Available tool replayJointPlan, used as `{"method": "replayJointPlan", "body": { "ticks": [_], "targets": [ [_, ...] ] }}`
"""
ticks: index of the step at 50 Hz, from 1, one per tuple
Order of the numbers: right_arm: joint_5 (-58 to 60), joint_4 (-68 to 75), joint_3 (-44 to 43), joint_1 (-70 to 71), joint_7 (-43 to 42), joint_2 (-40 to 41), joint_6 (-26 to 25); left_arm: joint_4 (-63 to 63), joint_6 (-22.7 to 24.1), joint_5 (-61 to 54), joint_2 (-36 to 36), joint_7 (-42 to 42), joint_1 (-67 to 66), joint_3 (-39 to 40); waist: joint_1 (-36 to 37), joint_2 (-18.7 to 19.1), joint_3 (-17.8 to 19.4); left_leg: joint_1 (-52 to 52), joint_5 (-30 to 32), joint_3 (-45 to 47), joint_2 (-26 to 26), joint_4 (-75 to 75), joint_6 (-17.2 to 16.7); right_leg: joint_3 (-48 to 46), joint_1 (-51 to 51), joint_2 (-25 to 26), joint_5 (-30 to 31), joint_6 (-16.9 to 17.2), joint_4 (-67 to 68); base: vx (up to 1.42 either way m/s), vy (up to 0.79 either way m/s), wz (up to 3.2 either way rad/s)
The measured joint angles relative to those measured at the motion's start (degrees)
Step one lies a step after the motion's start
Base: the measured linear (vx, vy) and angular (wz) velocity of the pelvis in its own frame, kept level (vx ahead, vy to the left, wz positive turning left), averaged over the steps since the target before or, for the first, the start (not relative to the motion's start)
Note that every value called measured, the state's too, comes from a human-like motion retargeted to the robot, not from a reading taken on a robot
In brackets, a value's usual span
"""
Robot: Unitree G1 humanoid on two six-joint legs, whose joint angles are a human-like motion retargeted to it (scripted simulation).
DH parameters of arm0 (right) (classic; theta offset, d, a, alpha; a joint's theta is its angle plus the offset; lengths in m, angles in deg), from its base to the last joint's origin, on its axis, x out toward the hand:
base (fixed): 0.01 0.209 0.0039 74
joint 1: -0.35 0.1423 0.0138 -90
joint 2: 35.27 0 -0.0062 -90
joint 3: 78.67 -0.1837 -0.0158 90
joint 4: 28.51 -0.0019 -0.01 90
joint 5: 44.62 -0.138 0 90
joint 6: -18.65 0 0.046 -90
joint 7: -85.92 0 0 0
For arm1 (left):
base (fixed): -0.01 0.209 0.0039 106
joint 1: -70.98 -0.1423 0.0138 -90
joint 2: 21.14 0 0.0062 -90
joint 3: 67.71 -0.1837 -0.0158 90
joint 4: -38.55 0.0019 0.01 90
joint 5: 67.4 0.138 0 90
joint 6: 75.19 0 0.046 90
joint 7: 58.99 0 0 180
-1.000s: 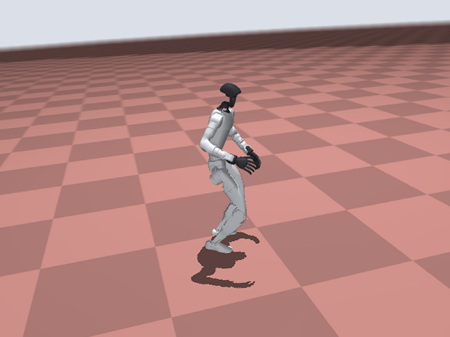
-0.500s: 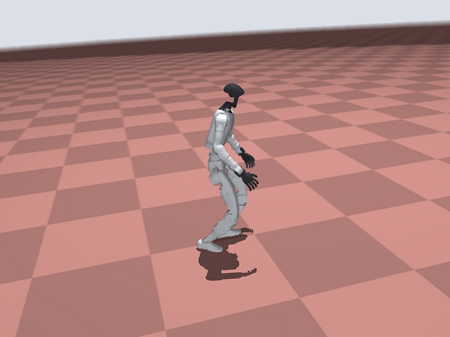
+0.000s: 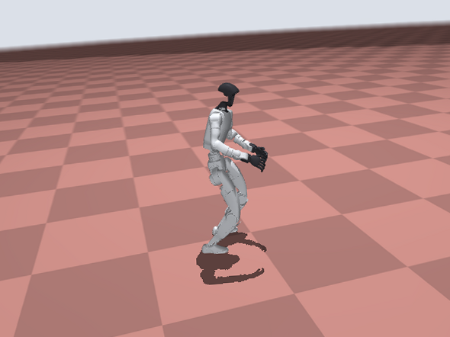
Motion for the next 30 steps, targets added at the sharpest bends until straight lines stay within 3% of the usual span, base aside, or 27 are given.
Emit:
{"method": "replayJointPlan", "body": {
  "ticks": [5, 9, 12, 17, 19, 22, 25, 27, 30],
  "targets": [
    [-0.9, -4.1, -0.9, 0.4, 0.5, -3.0, -0.5, -9.3, -1.6, -1.6, 3.3, 2.0, -0.8, 1.3, 2.8, 4.3, 1.4, -8.1, 0.9, -1.5, 11.8, 17.9, -0.1, -0.6, -0.6, 5.8, -2.7, -2.8, 3.8, -0.04, -0.11, -0.35],
    [-2.5, -8.1, -1.5, -0.4, 2.5, -4.2, -1.0, -18.7, -2.0, -1.9, 6.7, 5.3, -2.0, 3.0, 5.5, 6.7, 1.2, -13.7, 1.8, -3.9, 15.2, 24.7, 0.2, 0.8, -1.7, 9.1, -2.7, -3.7, 4.3, 0.0, -0.01, -0.45],
    [-5.3, -11.6, -1.7, -1.0, 5.3, -2.5, -1.6, -27.3, -1.7, -4.4, 10.7, 7.5, -2.7, 4.6, 6.2, 5.1, 1.0, -12.8, 3.8, -4.3, 11.2, 20.9, 0.8, 2.8, -0.4, 7.6, 0.7, -1.8, -0.1, 0.05, 0.08, -0.18],
    [-7.9, -16.1, -2.0, -4.6, 9.0, 0.9, -1.4, -39.0, -0.2, -8.4, 16.2, 9.7, -4.1, 6.2, 7.6, 4.3, -1.8, -7.1, 7.2, -4.5, 5.1, 5.2, 0.2, 2.5, 0.0, 5.6, 19.2, 3.9, -11.0, 0.02, 0.21, -0.67],
    [-7.5, -17.5, -2.9, -5.7, 9.4, 1.3, -0.9, -41.7, 0.5, -8.9, 17.2, 8.8, -3.6, 6.8, 7.5, 3.8, -2.7, -4.5, 7.3, -4.2, 2.2, -0.5, 0.1, 1.4, -1.8, 3.9, 21.5, 5.5, -10.0, -0.03, 0.26, -0.76],
    [-5.4, -17.8, -4.5, -7.0, 7.2, 1.9, -0.4, -43.0, 1.5, -7.2, 16.9, 7.3, -3.1, 8.4, 6.4, 3.3, -3.2, -1.6, 2.9, -3.3, -0.3, -3.2, 1.2, -1.4, -5.3, 1.1, 18.4, 5.8, -2.2, -0.11, 0.27, -0.73],
    [-0.5, -15.8, -7.4, -7.0, 0.7, 2.5, 0.1, -39.6, 2.3, -2.4, 14.9, 5.4, -1.9, 10.5, 4.5, 2.0, -3.2, -0.2, -7.5, -1.4, -2.7, -3.4, 4.5, -4.0, -9.9, -3.1, 12.1, 5.6, 8.4, -0.13, 0.26, -0.62],
    [3.3, -12.2, -8.7, -5.6, -4.4, 3.7, 0.5, -33.3, 2.8, 2.4, 11.8, 3.3, 0.5, 9.9, 2.4, -1.0, -3.5, -1.1, -9.9, -0.3, -7.8, -5.4, 7.0, -4.2, -13.8, -8.1, 9.0, 5.9, 13.4, -0.14, 0.25, -0.14],
    [4.7, -7.5, -9.4, -4.4, -7.1, 5.6, 0.9, -24.5, 2.5, 4.5, 7.3, 3.1, 0.6, 8.8, 1.2, -1.9, -4.3, -2.4, -10.4, 0.5, -10.8, -6.7, 7.6, -5.4, -16.3, -11.7, 7.5, 5.3, 14.0, -0.1, 0.28, -0.16]
  ]
}}
